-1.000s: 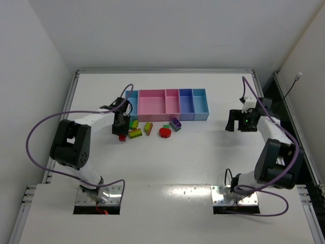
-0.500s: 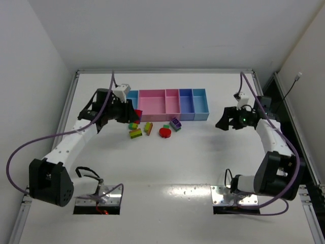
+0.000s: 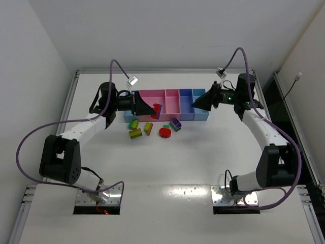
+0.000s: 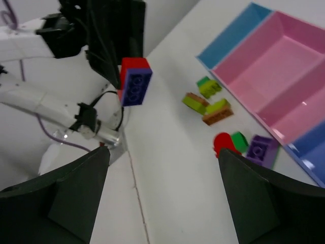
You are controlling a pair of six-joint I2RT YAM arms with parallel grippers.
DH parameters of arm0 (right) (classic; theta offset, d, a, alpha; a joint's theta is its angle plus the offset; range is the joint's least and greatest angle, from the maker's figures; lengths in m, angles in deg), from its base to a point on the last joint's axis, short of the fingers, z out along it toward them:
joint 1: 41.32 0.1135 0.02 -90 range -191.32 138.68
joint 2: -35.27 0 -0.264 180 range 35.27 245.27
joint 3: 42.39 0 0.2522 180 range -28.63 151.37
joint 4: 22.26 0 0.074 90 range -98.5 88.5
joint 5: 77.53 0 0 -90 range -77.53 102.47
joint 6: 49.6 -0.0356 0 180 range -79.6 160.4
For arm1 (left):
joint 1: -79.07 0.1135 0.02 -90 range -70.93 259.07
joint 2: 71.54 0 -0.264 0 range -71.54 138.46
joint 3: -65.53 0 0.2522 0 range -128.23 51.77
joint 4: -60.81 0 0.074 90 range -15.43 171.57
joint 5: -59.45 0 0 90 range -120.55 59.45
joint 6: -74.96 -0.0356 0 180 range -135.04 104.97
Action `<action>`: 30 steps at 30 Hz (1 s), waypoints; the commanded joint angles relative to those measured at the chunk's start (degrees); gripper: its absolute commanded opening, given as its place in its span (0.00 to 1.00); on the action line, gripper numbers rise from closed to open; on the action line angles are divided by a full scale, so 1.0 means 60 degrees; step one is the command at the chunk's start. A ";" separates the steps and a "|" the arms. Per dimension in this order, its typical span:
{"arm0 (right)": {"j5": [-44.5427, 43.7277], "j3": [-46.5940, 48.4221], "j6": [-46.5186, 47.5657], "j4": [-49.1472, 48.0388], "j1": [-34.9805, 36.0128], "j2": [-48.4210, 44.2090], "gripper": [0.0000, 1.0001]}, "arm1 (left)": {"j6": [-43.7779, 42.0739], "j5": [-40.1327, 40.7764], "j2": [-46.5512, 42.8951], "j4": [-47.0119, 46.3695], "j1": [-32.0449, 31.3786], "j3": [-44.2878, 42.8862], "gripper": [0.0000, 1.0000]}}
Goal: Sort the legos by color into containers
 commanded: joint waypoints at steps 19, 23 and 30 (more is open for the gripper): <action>0.0728 0.1275 -0.3808 -0.5072 0.2758 0.2003 0.90 | 0.3346 -0.1490 0.1566 -0.4688 -0.0673 -0.0777 0.00; 0.0816 0.1701 -0.3808 -0.4839 0.3124 0.2471 0.89 | 0.3346 -0.1490 0.1683 -0.4688 -0.0673 -0.0777 0.00; 0.0904 0.1789 -0.3808 -0.4750 0.3578 0.2735 0.85 | 0.3258 -0.1490 0.1873 -0.4776 -0.0761 -0.1056 0.00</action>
